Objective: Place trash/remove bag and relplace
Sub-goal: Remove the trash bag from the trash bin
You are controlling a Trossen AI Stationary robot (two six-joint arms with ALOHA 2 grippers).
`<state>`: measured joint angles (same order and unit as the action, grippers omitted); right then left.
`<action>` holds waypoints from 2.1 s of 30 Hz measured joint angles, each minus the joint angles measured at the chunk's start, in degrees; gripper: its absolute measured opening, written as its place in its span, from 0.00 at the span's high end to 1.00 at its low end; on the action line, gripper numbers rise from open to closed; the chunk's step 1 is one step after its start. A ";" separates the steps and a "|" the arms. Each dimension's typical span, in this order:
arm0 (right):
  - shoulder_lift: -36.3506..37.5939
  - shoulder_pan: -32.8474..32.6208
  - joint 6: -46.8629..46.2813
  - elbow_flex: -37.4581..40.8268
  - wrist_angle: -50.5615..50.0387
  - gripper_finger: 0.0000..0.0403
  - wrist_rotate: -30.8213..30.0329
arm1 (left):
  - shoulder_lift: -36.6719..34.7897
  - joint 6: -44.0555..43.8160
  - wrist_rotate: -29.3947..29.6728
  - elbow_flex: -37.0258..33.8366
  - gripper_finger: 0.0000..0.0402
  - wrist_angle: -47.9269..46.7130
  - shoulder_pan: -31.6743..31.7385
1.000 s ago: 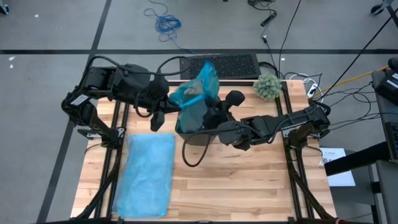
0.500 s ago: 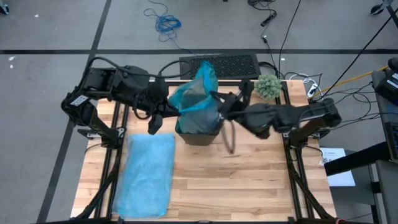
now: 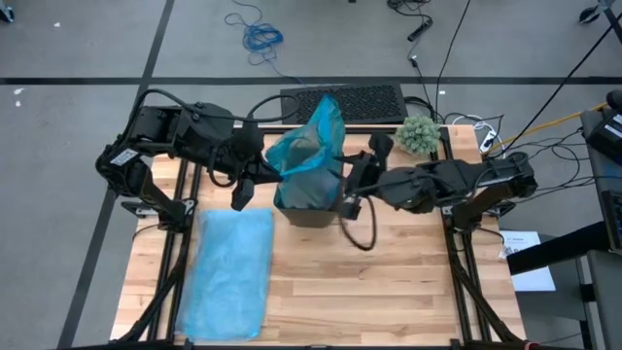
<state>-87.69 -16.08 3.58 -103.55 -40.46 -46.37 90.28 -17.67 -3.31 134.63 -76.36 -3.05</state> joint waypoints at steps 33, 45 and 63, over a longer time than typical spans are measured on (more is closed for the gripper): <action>1.39 2.75 1.21 1.58 2.98 1.00 -6.25 | -0.02 0.49 0.02 0.00 1.00 -2.56 0.02; 7.95 3.74 -3.80 1.51 5.91 1.00 14.03 | -0.02 3.50 -2.17 0.00 1.00 -3.71 0.02; 8.62 5.23 -12.71 1.51 -3.95 1.00 21.13 | -1.24 11.15 -2.47 0.37 1.00 2.36 0.02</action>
<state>-79.07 -10.85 -9.13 -102.04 -44.41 -25.24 89.04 -6.52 -5.78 135.00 -74.00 -3.03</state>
